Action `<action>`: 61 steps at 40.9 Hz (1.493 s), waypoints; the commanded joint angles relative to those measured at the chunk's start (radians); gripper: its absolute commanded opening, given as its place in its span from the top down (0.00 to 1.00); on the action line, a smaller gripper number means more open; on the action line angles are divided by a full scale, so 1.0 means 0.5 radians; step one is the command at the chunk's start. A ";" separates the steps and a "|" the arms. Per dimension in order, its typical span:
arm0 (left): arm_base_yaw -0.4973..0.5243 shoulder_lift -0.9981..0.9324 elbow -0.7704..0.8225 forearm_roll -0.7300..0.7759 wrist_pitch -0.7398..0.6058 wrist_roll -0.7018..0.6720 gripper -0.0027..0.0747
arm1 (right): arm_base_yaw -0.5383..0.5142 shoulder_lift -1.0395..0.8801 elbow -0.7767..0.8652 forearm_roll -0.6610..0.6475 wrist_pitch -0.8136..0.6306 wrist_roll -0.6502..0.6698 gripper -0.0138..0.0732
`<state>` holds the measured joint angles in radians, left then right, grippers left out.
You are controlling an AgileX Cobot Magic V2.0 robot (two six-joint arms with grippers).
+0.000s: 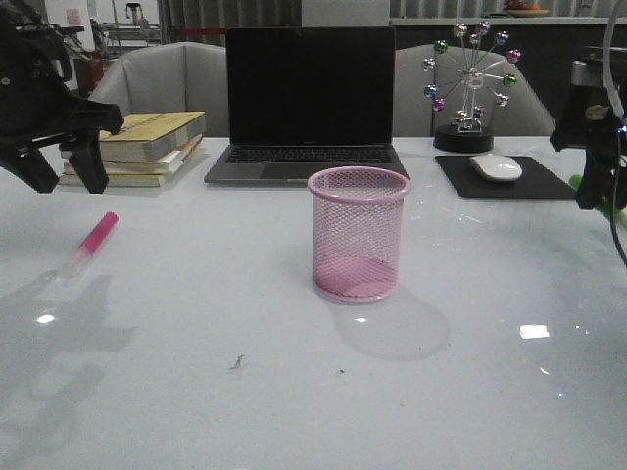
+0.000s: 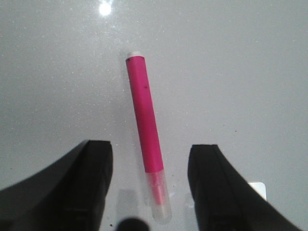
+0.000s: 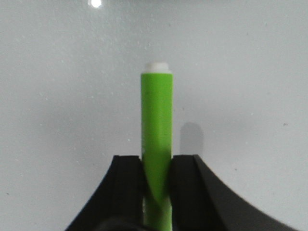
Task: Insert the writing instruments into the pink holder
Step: 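Lift green marker upright and carry it above the pink holder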
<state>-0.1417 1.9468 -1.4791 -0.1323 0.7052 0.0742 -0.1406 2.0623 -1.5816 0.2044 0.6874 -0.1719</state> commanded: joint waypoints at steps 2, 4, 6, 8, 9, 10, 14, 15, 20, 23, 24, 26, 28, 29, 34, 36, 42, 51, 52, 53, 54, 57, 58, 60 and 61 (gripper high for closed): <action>0.001 -0.112 -0.065 -0.013 -0.074 -0.016 0.42 | 0.009 -0.218 -0.101 0.101 -0.133 -0.023 0.77; 0.001 -0.112 -0.065 -0.013 -0.074 -0.016 0.42 | 0.019 -0.255 -0.101 0.112 -0.164 -0.025 0.77; 0.001 -0.112 -0.065 -0.013 -0.078 -0.016 0.42 | 0.029 -0.287 -0.101 0.114 -0.198 -0.039 0.77; 0.001 -0.112 -0.065 -0.013 -0.078 -0.016 0.42 | 0.049 -0.323 -0.101 0.114 -0.227 -0.043 0.77; 0.001 -0.112 -0.065 -0.013 -0.078 -0.016 0.42 | 0.056 -0.339 -0.101 0.114 -0.247 -0.043 0.77; 0.001 -0.112 -0.065 -0.013 -0.078 -0.016 0.42 | 0.069 -0.354 -0.101 0.114 -0.257 -0.043 0.77; 0.001 -0.112 -0.065 -0.013 -0.078 -0.016 0.46 | 0.121 -0.416 -0.101 0.114 -0.315 -0.043 0.77; 0.001 -0.112 -0.065 -0.013 -0.078 -0.016 0.46 | 0.132 -0.425 -0.101 0.114 -0.325 -0.043 0.77; 0.001 -0.112 -0.065 -0.013 -0.078 -0.016 0.49 | 0.204 -0.474 -0.101 0.114 -0.372 -0.043 0.77; 0.001 -0.112 -0.065 -0.013 -0.078 -0.016 0.50 | 0.250 -0.497 -0.101 0.115 -0.397 -0.043 0.77; 0.001 -0.112 -0.065 -0.013 -0.078 -0.016 0.50 | 0.263 -0.500 -0.101 0.115 -0.401 -0.043 0.77; 0.001 -0.112 -0.065 -0.013 -0.078 -0.016 0.50 | 0.289 -0.507 -0.101 0.116 -0.418 -0.043 0.77; 0.001 -0.112 -0.065 -0.013 -0.078 -0.016 0.50 | 0.320 -0.517 -0.101 0.116 -0.433 -0.043 0.77; 0.001 -0.112 -0.065 -0.013 -0.078 -0.016 0.50 | 0.333 -0.519 -0.098 0.116 -0.442 -0.043 0.77; 0.001 -0.112 -0.065 -0.012 -0.078 -0.016 0.50 | 0.404 -0.532 -0.098 0.116 -0.478 -0.043 0.77; 0.001 -0.112 -0.065 -0.012 -0.078 -0.016 0.50 | 0.426 -0.533 -0.098 0.116 -0.485 -0.043 0.77; 0.001 -0.112 -0.065 0.013 -0.078 -0.016 0.50 | 0.463 -0.543 -0.098 0.116 -0.510 -0.043 0.77; 0.001 -0.112 -0.065 0.026 -0.103 -0.016 0.50 | 0.493 -0.579 -0.098 0.123 -0.543 -0.043 0.77; 0.001 -0.112 -0.065 0.026 -0.103 -0.016 0.49 | 0.500 -0.586 -0.098 0.124 -0.551 -0.043 0.77; 0.001 -0.112 -0.065 0.026 -0.108 -0.016 0.49 | 0.502 -0.591 -0.098 0.124 -0.559 -0.043 0.77; 0.001 -0.112 -0.065 0.026 -0.112 -0.016 0.49 | 0.510 -0.596 -0.098 0.124 -0.572 -0.043 0.77; 0.001 -0.112 -0.065 0.026 -0.116 -0.016 0.48 | 0.534 -0.613 -0.098 0.128 -0.591 -0.043 0.77; 0.001 -0.112 -0.065 0.026 -0.116 -0.016 0.47 | 0.544 -0.618 -0.098 0.127 -0.597 -0.043 0.77; 0.001 -0.112 -0.065 0.026 -0.116 -0.016 0.45 | 0.567 -0.623 -0.098 0.129 -0.607 -0.043 0.77; 0.001 -0.112 -0.065 0.026 -0.116 -0.016 0.45 | 0.578 -0.626 -0.098 0.129 -0.615 -0.043 0.77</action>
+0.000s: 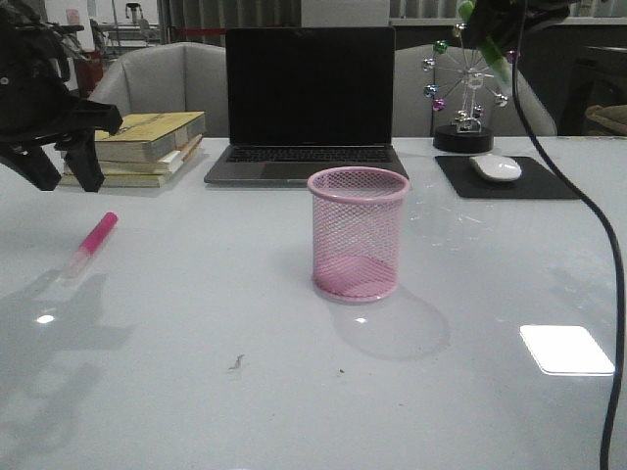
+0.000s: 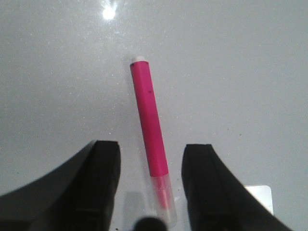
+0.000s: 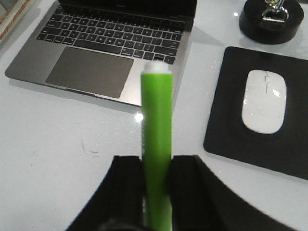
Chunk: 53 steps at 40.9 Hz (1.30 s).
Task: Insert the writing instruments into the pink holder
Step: 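Lift green marker upright and carry it above the pink holder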
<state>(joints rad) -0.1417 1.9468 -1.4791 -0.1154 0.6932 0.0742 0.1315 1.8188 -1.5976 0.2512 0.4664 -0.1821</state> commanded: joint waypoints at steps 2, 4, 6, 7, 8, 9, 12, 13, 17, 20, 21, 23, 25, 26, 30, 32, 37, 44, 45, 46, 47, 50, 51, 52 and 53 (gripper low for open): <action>0.001 -0.112 -0.065 -0.008 -0.092 -0.016 0.45 | 0.059 -0.141 -0.066 0.036 -0.181 -0.022 0.77; 0.001 -0.112 -0.065 -0.008 -0.092 -0.016 0.45 | 0.084 -0.141 -0.066 0.038 -0.191 -0.022 0.77; 0.001 -0.112 -0.065 -0.008 -0.088 -0.016 0.45 | 0.116 -0.141 -0.056 0.047 -0.217 -0.022 0.77; 0.001 -0.112 -0.065 -0.008 -0.088 -0.016 0.45 | 0.134 -0.141 -0.048 0.053 -0.237 -0.022 0.77; 0.001 -0.112 -0.065 -0.008 -0.088 -0.016 0.45 | 0.148 -0.141 -0.040 0.057 -0.261 -0.022 0.77; 0.001 -0.112 -0.065 -0.008 -0.088 -0.016 0.45 | 0.163 -0.141 -0.035 0.066 -0.278 -0.022 0.77; 0.001 -0.112 -0.065 -0.008 -0.088 -0.016 0.45 | 0.199 -0.141 -0.002 0.091 -0.346 -0.022 0.77; 0.001 -0.112 -0.065 -0.008 -0.088 -0.016 0.45 | 0.216 -0.141 0.019 0.101 -0.380 -0.022 0.77; 0.001 -0.112 -0.065 -0.008 -0.088 -0.016 0.45 | 0.259 -0.141 0.095 0.134 -0.497 -0.022 0.77; 0.001 -0.112 -0.065 -0.008 -0.088 -0.016 0.45 | 0.301 -0.141 0.165 0.141 -0.599 -0.022 0.77; 0.001 -0.112 -0.065 -0.008 -0.088 -0.016 0.45 | 0.321 -0.148 0.198 0.142 -0.647 -0.022 0.77; 0.001 -0.112 -0.065 -0.008 -0.088 -0.016 0.45 | 0.353 -0.155 0.253 0.142 -0.732 -0.022 0.77; 0.001 -0.112 -0.065 -0.008 -0.088 -0.016 0.45 | 0.393 -0.173 0.317 0.142 -0.849 -0.022 0.77; 0.001 -0.112 -0.065 -0.008 -0.084 -0.016 0.45 | 0.407 -0.181 0.353 0.142 -0.887 -0.022 0.77; 0.001 -0.112 -0.065 -0.008 -0.084 -0.016 0.45 | 0.464 -0.223 0.466 0.142 -1.000 -0.022 0.77; 0.001 -0.112 -0.065 0.003 -0.084 -0.016 0.45 | 0.478 -0.241 0.495 0.132 -1.022 -0.022 0.77; 0.001 -0.112 -0.065 0.030 -0.084 -0.016 0.45 | 0.478 -0.286 0.512 0.127 -1.009 -0.022 0.77; 0.001 -0.112 -0.065 0.030 -0.084 -0.016 0.45 | 0.505 -0.335 0.526 0.129 -0.983 -0.022 0.77; 0.001 -0.112 -0.065 0.030 -0.084 -0.016 0.45 | 0.511 -0.340 0.539 0.129 -0.992 -0.022 0.77; 0.001 -0.112 -0.065 0.030 -0.084 -0.016 0.45 | 0.525 -0.347 0.561 0.129 -1.019 -0.022 0.77; 0.001 -0.112 -0.065 0.030 -0.084 -0.016 0.45 | 0.535 -0.353 0.583 0.129 -1.052 -0.022 0.77; 0.001 -0.112 -0.065 0.030 -0.084 -0.016 0.45 | 0.568 -0.376 0.670 0.129 -1.147 -0.022 0.77; 0.001 -0.112 -0.065 0.030 -0.084 -0.016 0.45 | 0.575 -0.383 0.708 0.127 -1.181 -0.022 0.77; 0.001 -0.112 -0.065 0.030 -0.084 -0.016 0.45 | 0.581 -0.385 0.736 0.128 -1.215 -0.022 0.77; 0.001 -0.112 -0.065 0.030 -0.084 -0.016 0.45 | 0.593 -0.390 0.762 0.128 -1.257 -0.022 0.77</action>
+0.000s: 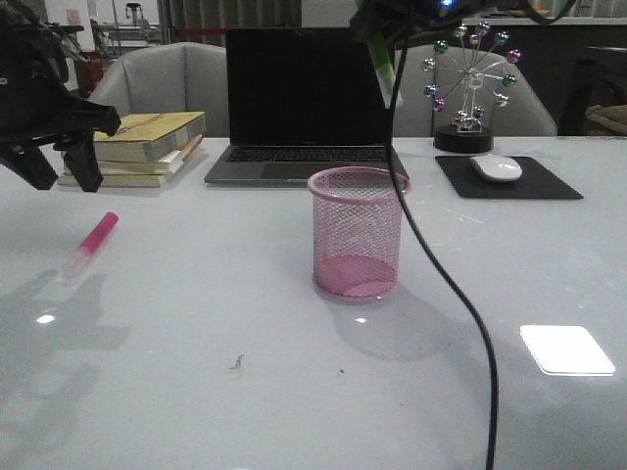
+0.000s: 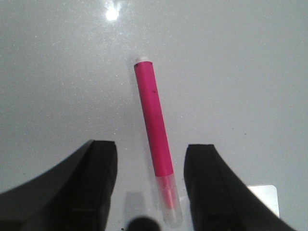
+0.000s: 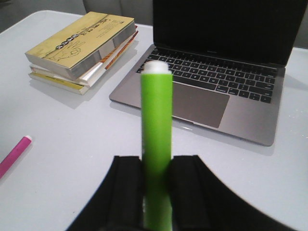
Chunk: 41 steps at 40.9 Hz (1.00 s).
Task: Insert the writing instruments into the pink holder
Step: 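Lift green marker upright and carry it above the pink holder, then lower green marker into the holder and open right gripper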
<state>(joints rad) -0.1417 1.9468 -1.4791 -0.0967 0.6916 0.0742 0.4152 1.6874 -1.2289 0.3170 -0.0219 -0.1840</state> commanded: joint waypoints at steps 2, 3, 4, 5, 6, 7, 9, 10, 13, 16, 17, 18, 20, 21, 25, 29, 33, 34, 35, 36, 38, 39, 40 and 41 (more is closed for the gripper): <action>0.001 -0.112 -0.065 -0.008 -0.081 -0.016 0.45 | 0.036 -0.132 0.081 -0.004 -0.347 -0.019 0.77; 0.001 -0.112 -0.065 -0.008 -0.081 -0.016 0.45 | 0.041 -0.134 0.101 -0.004 -0.368 -0.019 0.77; 0.001 -0.112 -0.065 -0.008 -0.081 -0.016 0.45 | 0.048 -0.134 0.124 -0.004 -0.389 -0.019 0.77; 0.001 -0.112 -0.065 -0.008 -0.081 -0.016 0.45 | 0.053 -0.134 0.140 -0.004 -0.412 -0.019 0.77; 0.001 -0.112 -0.065 -0.008 -0.081 -0.016 0.45 | 0.057 -0.134 0.158 -0.004 -0.428 -0.019 0.77; 0.001 -0.112 -0.065 -0.008 -0.081 -0.016 0.45 | 0.068 -0.134 0.172 -0.004 -0.452 -0.019 0.77; 0.001 -0.112 -0.065 -0.008 -0.081 -0.016 0.45 | 0.080 -0.134 0.204 -0.004 -0.489 -0.019 0.77; 0.001 -0.112 -0.065 -0.008 -0.081 -0.016 0.45 | 0.090 -0.134 0.218 -0.005 -0.511 -0.019 0.77; 0.001 -0.112 -0.065 -0.008 -0.081 -0.016 0.45 | 0.117 -0.134 0.254 -0.007 -0.556 -0.019 0.77; 0.001 -0.112 -0.065 -0.006 -0.081 -0.016 0.45 | 0.146 -0.134 0.280 -0.007 -0.591 -0.019 0.77; 0.001 -0.112 -0.065 -0.006 -0.081 -0.016 0.45 | 0.154 -0.134 0.291 -0.009 -0.605 -0.019 0.77; 0.001 -0.112 -0.065 -0.006 -0.081 -0.016 0.46 | 0.165 -0.134 0.301 -0.009 -0.620 -0.019 0.77; 0.001 -0.112 -0.065 0.000 -0.081 -0.016 0.46 | 0.173 -0.128 0.315 -0.009 -0.644 -0.019 0.77; 0.001 -0.112 -0.065 0.003 -0.081 -0.016 0.46 | 0.176 -0.120 0.324 -0.009 -0.663 -0.019 0.77; 0.001 -0.112 -0.065 0.005 -0.081 -0.016 0.46 | 0.179 -0.087 0.346 -0.009 -0.706 -0.019 0.77; 0.001 -0.112 -0.065 0.008 -0.081 -0.016 0.46 | 0.179 -0.059 0.363 -0.009 -0.738 -0.017 0.77; 0.001 -0.112 -0.065 0.018 -0.081 -0.016 0.46 | 0.179 -0.035 0.363 -0.009 -0.764 -0.017 0.77; 0.001 -0.112 -0.065 0.022 -0.081 -0.016 0.46 | 0.179 -0.028 0.363 -0.009 -0.771 -0.017 0.77; 0.001 -0.112 -0.065 0.022 -0.081 -0.016 0.46 | 0.179 -0.026 0.363 -0.009 -0.778 -0.017 0.77; 0.001 -0.112 -0.065 0.025 -0.081 -0.016 0.46 | 0.179 -0.014 0.363 -0.009 -0.784 -0.017 0.77; 0.001 -0.112 -0.065 0.030 -0.081 -0.016 0.46 | 0.179 0.001 0.363 -0.009 -0.798 -0.017 0.77; 0.001 -0.112 -0.065 0.030 -0.081 -0.016 0.46 | 0.179 0.008 0.363 -0.009 -0.801 -0.017 0.77; 0.001 -0.112 -0.065 0.030 -0.081 -0.016 0.46 | 0.179 0.015 0.363 -0.009 -0.803 -0.017 0.77; 0.001 -0.112 -0.065 0.030 -0.081 -0.016 0.46 | 0.179 0.023 0.363 -0.009 -0.803 -0.017 0.77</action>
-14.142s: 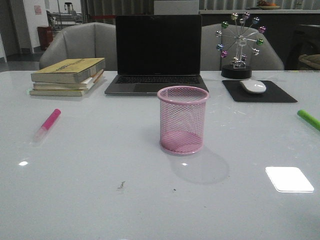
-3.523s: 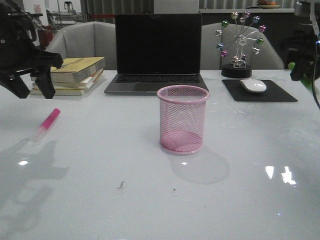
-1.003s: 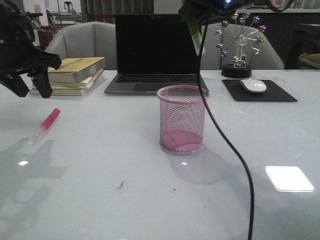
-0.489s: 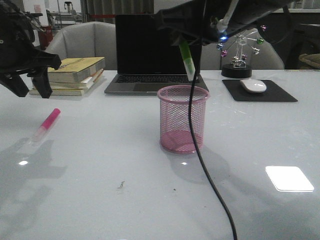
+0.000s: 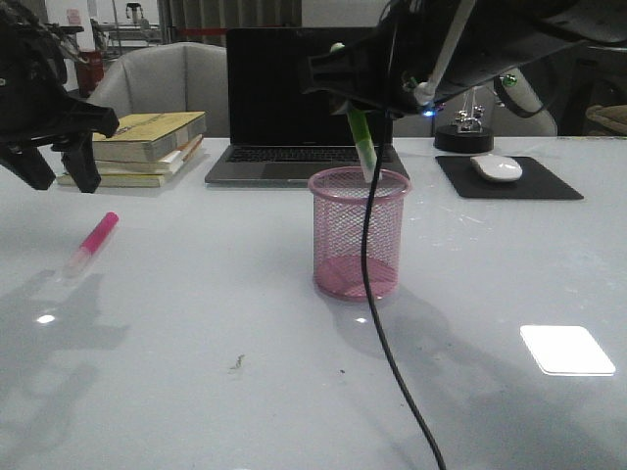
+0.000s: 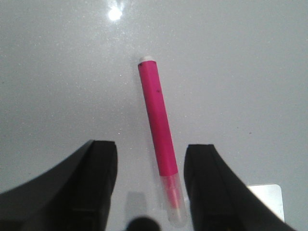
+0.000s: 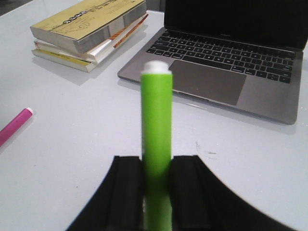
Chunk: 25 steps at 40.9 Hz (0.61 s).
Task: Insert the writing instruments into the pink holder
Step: 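Lower green marker into the holder and open right gripper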
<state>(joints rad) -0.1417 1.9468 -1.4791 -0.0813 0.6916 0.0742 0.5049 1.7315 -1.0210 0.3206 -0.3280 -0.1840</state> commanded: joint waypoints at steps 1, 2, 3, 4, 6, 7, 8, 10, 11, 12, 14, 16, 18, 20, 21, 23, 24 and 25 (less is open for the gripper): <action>0.001 -0.112 -0.065 -0.001 -0.081 -0.016 0.46 | 0.000 -0.059 -0.053 -0.016 -0.195 -0.017 0.77; 0.001 -0.112 -0.065 -0.001 -0.081 -0.016 0.46 | 0.000 -0.051 -0.053 -0.016 -0.195 -0.017 0.77; 0.001 -0.112 -0.065 -0.001 -0.081 -0.016 0.46 | 0.000 -0.042 -0.053 -0.016 -0.195 -0.017 0.77; 0.001 -0.112 -0.065 -0.001 -0.081 -0.016 0.46 | 0.000 -0.036 -0.053 -0.016 -0.201 -0.017 0.77; 0.001 -0.112 -0.065 -0.001 -0.081 -0.016 0.46 | 0.000 -0.017 -0.053 -0.016 -0.204 -0.017 0.77; 0.001 -0.112 -0.065 -0.001 -0.081 -0.016 0.46 | 0.000 -0.011 -0.053 -0.017 -0.204 -0.017 0.77; 0.001 -0.112 -0.065 -0.001 -0.081 -0.016 0.46 | 0.000 -0.007 -0.053 -0.017 -0.206 -0.017 0.77; 0.001 -0.112 -0.065 0.000 -0.081 -0.016 0.46 | 0.000 0.001 -0.053 -0.018 -0.213 -0.017 0.77; 0.001 -0.112 -0.065 0.004 -0.081 -0.016 0.46 | 0.000 0.003 -0.053 -0.018 -0.215 -0.017 0.77; 0.001 -0.112 -0.065 0.004 -0.081 -0.016 0.46 | 0.000 0.003 -0.053 -0.021 -0.217 -0.017 0.77; 0.001 -0.112 -0.065 0.004 -0.081 -0.016 0.46 | 0.000 0.003 -0.053 -0.032 -0.224 -0.017 0.77; 0.001 -0.112 -0.065 0.004 -0.081 -0.016 0.46 | 0.000 0.003 -0.053 -0.056 -0.254 -0.017 0.77; 0.001 -0.112 -0.065 0.004 -0.081 -0.016 0.46 | 0.000 0.003 -0.053 -0.101 -0.282 -0.017 0.77; 0.001 -0.112 -0.065 0.004 -0.081 -0.016 0.46 | 0.000 0.003 -0.053 -0.142 -0.313 -0.017 0.77; 0.001 -0.112 -0.065 0.004 -0.081 -0.016 0.46 | 0.000 0.003 -0.053 -0.162 -0.323 -0.017 0.77; 0.001 -0.112 -0.065 0.004 -0.081 -0.016 0.46 | 0.000 0.003 -0.053 -0.200 -0.338 -0.017 0.77; 0.001 -0.112 -0.065 0.004 -0.080 -0.016 0.46 | 0.000 0.003 -0.053 -0.218 -0.338 -0.017 0.77; 0.001 -0.112 -0.065 0.004 -0.080 -0.016 0.46 | 0.000 0.003 -0.053 -0.227 -0.338 -0.017 0.77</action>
<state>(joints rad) -0.1417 1.9468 -1.4791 -0.0768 0.6916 0.0742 0.5049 1.7825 -1.0210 0.2553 -0.3957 -0.1840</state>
